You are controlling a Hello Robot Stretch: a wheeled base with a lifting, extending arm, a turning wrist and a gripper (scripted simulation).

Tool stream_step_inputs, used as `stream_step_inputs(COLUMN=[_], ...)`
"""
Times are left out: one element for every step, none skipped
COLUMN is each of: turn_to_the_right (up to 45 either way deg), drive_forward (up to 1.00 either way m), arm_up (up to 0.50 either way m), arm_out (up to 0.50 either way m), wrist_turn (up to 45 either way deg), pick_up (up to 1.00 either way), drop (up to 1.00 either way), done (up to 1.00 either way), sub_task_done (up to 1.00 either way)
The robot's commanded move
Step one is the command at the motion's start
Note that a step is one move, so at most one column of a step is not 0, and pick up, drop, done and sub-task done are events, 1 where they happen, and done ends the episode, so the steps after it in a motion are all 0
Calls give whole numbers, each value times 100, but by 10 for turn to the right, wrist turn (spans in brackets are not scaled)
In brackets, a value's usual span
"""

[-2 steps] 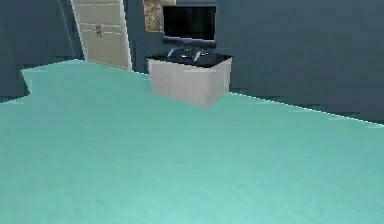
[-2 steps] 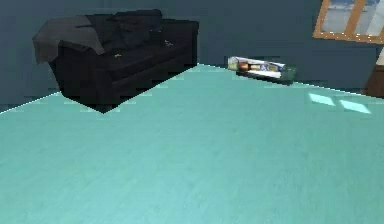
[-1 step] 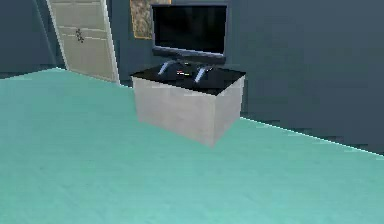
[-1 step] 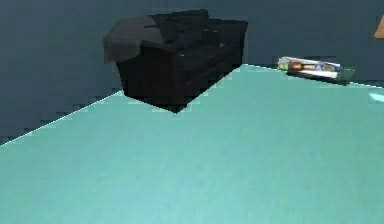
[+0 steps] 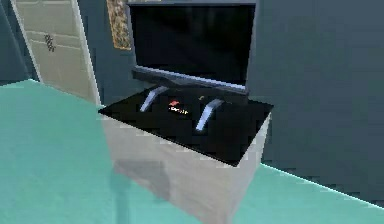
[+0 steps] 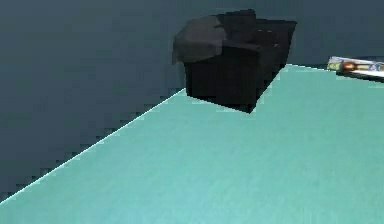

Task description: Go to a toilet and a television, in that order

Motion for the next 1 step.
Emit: stream_step_inputs(turn_to_the_right=[-60], drive_forward=[0], arm_up=[0], arm_out=[0], wrist_turn=[0], pick_up=[0], drop=[0], done=[0], sub_task_done=[0])
